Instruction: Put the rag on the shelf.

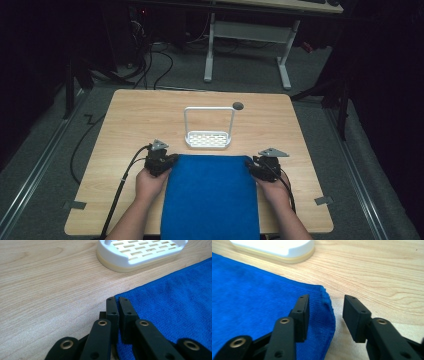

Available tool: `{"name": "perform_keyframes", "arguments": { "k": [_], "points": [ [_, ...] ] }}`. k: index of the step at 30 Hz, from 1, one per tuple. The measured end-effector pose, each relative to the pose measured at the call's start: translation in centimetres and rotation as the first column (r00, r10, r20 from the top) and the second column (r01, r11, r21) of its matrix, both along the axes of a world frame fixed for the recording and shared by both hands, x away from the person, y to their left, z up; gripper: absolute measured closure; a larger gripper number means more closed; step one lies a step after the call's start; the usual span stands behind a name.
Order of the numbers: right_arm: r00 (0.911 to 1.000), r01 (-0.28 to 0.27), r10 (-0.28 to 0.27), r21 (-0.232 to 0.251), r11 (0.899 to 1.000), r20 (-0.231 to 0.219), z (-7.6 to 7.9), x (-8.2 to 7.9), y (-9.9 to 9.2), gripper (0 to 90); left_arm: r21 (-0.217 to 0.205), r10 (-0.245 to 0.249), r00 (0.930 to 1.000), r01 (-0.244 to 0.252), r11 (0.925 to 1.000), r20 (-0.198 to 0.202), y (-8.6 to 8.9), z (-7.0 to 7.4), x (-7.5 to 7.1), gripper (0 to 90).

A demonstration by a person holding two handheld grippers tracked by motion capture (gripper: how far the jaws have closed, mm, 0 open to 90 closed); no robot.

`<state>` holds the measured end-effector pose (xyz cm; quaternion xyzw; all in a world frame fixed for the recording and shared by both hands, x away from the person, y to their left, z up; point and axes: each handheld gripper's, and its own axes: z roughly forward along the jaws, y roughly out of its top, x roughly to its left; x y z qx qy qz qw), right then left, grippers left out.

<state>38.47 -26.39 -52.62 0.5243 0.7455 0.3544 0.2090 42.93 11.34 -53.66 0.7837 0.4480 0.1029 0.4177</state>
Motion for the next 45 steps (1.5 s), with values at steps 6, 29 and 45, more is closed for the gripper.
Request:
{"name": "perform_keyframes", "arguments": {
  "k": [6,29,45],
  "points": [
    [0.9999,-0.011,0.011,-0.013,1.000,0.001,-0.2,0.1,0.3,74.1,0.008,-0.005,1.0000,0.005,1.0000,0.002,0.0,0.0,-0.1,87.2],
    [0.9703,-0.117,0.105,0.043,0.992,0.218,2.8,-4.0,2.5,88.6,-0.118,0.018,0.9734,0.010,0.9930,0.229,2.0,2.7,-6.8,87.8],
    [0.8924,-0.106,0.043,0.117,0.987,0.449,7.1,-6.8,2.3,88.6,-0.193,0.090,0.9102,-0.011,0.9812,0.404,2.6,7.2,-8.7,87.8]
  ]
}}
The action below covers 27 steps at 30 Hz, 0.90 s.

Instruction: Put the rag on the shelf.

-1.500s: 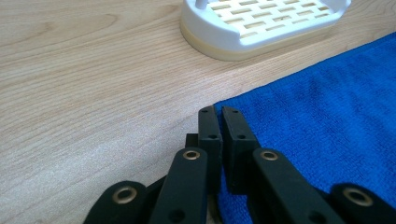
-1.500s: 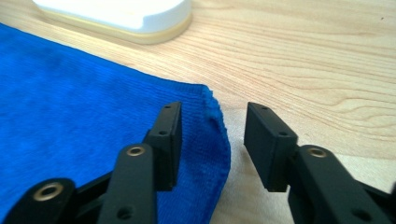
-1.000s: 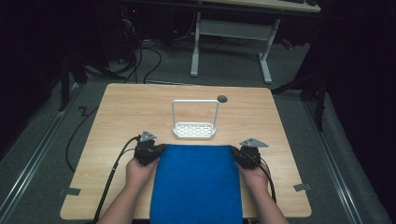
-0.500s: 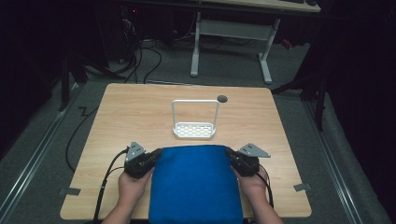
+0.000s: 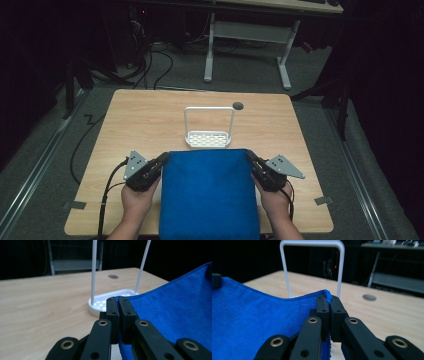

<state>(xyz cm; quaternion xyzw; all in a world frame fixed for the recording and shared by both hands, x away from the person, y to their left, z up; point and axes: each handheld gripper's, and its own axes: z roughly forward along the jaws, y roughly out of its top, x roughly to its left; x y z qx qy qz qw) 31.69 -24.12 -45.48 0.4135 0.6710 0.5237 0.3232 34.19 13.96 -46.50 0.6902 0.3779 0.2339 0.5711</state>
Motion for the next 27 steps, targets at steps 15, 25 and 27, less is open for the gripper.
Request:
{"name": "perform_keyframes", "arguments": {
  "k": [15,25,27],
  "points": [
    [0.9880,-0.004,-0.006,0.063,0.998,0.154,5.1,0.0,-0.4,88.6,-0.046,0.018,0.9898,-0.012,0.9989,0.141,-0.6,5.8,0.7,87.8],
    [0.9770,-0.005,-0.012,0.078,0.997,0.213,8.7,1.6,-0.9,88.7,-0.041,0.041,0.9824,-0.034,0.9986,0.183,-0.5,8.6,2.8,87.8],
    [0.9752,-0.003,-0.013,0.073,0.997,0.221,9.3,1.9,-0.9,88.7,-0.045,0.042,0.9811,-0.034,0.9984,0.189,-0.4,9.1,3.0,87.8]
  ]
}}
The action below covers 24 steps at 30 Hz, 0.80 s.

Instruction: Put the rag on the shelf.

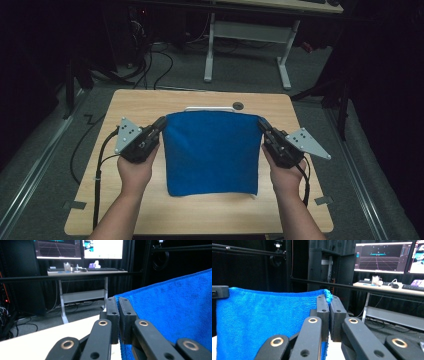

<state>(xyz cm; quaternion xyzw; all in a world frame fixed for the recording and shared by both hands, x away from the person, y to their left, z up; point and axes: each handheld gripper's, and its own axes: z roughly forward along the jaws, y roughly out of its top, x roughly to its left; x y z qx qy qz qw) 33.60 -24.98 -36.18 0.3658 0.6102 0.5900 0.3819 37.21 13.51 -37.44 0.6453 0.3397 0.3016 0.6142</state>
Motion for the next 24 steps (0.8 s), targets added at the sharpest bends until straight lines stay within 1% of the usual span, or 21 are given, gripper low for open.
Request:
{"name": "perform_keyframes", "arguments": {
  "k": [3,5,6,8,10,13,16,20,24],
  "points": [
    [1.0000,0.000,0.000,0.000,1.000,0.008,0.6,0.5,0.0,88.7,0.001,0.003,0.9999,-0.003,1.0000,0.012,0.0,0.7,0.4,87.9],
    [1.0000,0.001,-0.001,0.000,1.000,0.007,1.0,0.8,0.0,88.7,0.003,0.003,0.9999,-0.003,1.0000,0.013,0.1,0.9,0.6,87.9],
    [1.0000,0.003,-0.003,0.004,1.000,-0.001,1.1,1.1,0.1,88.6,0.010,0.009,0.9998,-0.009,0.9999,0.016,0.1,1.3,1.1,87.9],
    [0.9997,-0.001,0.002,0.022,1.000,-0.022,1.3,1.6,0.0,88.7,0.018,0.012,0.9999,-0.012,0.9998,0.012,0.2,1.6,1.6,87.9],
    [0.9994,0.002,-0.002,0.023,1.000,-0.033,1.5,1.9,0.0,88.7,0.024,0.017,0.9998,-0.017,0.9996,0.005,0.3,1.9,2.2,87.9],
    [0.9993,0.011,-0.010,0.013,1.000,-0.035,2.0,2.5,0.0,88.8,0.034,0.023,0.9997,-0.023,0.9992,0.001,0.4,2.1,2.9,87.9],
    [0.9994,0.021,-0.021,0.009,1.000,-0.028,2.6,3.1,0.0,88.8,0.042,0.028,0.9996,-0.028,0.9987,-0.001,0.6,2.7,3.8,87.9],
    [0.9993,0.026,-0.026,0.012,1.000,-0.027,3.5,4.2,0.1,88.7,0.062,0.037,0.9993,-0.037,0.9974,0.006,0.7,3.5,4.8,87.9],
    [0.9987,0.030,-0.029,0.015,0.999,-0.043,4.2,5.7,0.2,88.7,0.072,0.046,0.9987,-0.048,0.9963,0.019,0.7,4.4,6.0,87.9]
  ]
}}
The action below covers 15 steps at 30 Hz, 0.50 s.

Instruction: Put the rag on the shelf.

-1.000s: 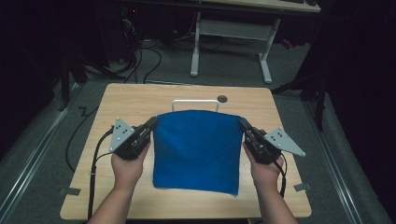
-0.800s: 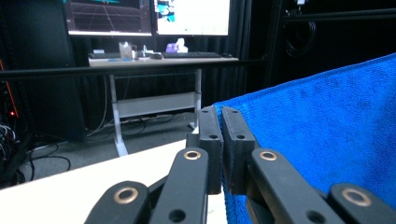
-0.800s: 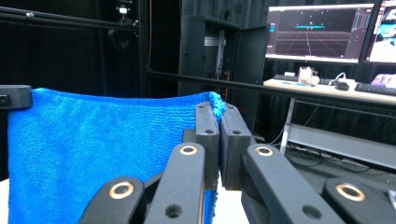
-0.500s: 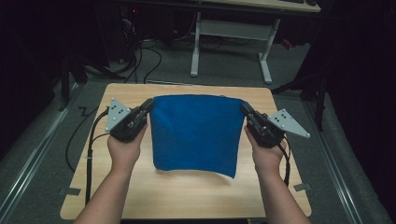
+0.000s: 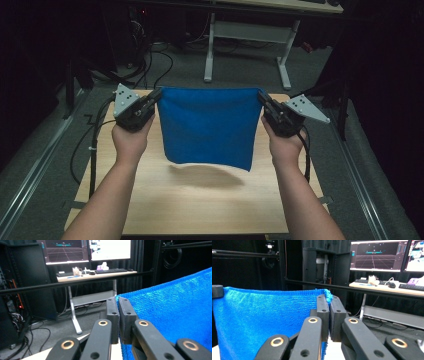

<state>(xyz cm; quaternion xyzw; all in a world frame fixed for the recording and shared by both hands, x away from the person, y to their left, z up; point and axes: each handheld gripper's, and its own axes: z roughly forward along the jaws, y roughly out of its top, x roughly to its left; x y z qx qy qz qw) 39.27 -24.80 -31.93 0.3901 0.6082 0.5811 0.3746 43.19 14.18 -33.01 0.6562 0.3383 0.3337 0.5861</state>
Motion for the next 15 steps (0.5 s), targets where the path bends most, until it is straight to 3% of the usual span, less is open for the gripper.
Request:
{"name": "perform_keyframes", "arguments": {
  "k": [6,13,15],
  "points": [
    [0.9999,0.016,-0.016,-0.017,1.000,0.006,0.6,2.2,0.5,88.7,0.029,0.043,0.9991,-0.043,0.9987,0.002,0.1,0.4,2.2,87.9],
    [0.9989,0.046,-0.046,-0.014,0.999,0.006,0.6,4.6,1.2,88.7,-0.014,0.061,0.9982,-0.061,0.9981,0.004,0.1,0.2,4.4,87.9],
    [0.9989,0.047,-0.047,-0.025,0.999,0.000,0.6,5.5,1.3,88.7,-0.002,0.083,0.9964,-0.083,0.9965,0.016,0.1,0.2,5.1,87.9]
  ]
}}
